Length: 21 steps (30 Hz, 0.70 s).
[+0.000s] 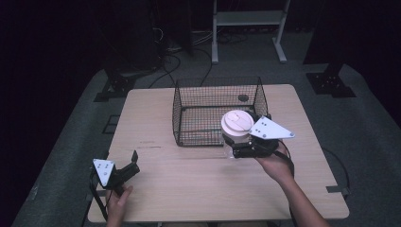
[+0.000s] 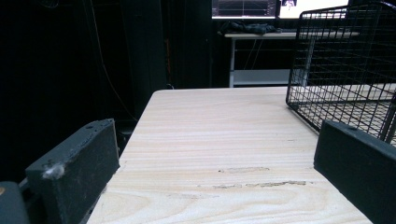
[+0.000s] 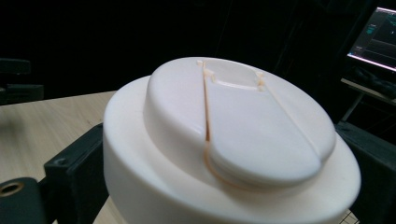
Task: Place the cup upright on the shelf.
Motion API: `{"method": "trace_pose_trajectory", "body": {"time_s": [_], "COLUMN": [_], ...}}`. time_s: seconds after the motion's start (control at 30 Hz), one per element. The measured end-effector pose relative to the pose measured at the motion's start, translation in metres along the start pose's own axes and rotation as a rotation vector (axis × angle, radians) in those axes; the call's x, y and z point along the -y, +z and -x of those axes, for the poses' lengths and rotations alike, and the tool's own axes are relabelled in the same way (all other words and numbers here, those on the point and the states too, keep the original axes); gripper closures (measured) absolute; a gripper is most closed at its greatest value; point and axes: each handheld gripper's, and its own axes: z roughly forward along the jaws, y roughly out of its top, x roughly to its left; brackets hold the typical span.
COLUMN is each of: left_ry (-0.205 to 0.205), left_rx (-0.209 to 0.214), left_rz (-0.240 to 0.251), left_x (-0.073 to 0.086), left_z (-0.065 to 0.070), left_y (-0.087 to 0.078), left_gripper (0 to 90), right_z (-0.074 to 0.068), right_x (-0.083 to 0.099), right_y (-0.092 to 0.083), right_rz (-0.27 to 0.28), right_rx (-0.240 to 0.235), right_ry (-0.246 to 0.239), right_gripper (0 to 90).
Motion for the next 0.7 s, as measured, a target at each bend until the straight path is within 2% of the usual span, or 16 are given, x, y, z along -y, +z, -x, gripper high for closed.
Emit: {"method": "trace_pose_trajectory", "body": {"time_s": [0.1,0.3,0.7], "left_ry": [0.0,-0.006,-0.004], "left_rx": [0.001,0.001,0.002], "left_rz": [0.001,0.004,0.002], "left_x": [0.0,0.0,0.0], "left_z": [0.0,0.0,0.0], "left_y": [0.0,0.0,0.0], "left_gripper": [0.0,0.0,0.0], "right_z": [0.004,0.008,0.014], "right_x": [-0.005,-0.014,-0.035], "right_y": [0.0,0.002,0.012], "right_rz": [0.006,0.0,0.004], "right_rx": [0.002,0.01,-0.003], "right_ry": [0.007,-0.02,-0.042], "right_gripper": [3.9,3.9,4.0]}}
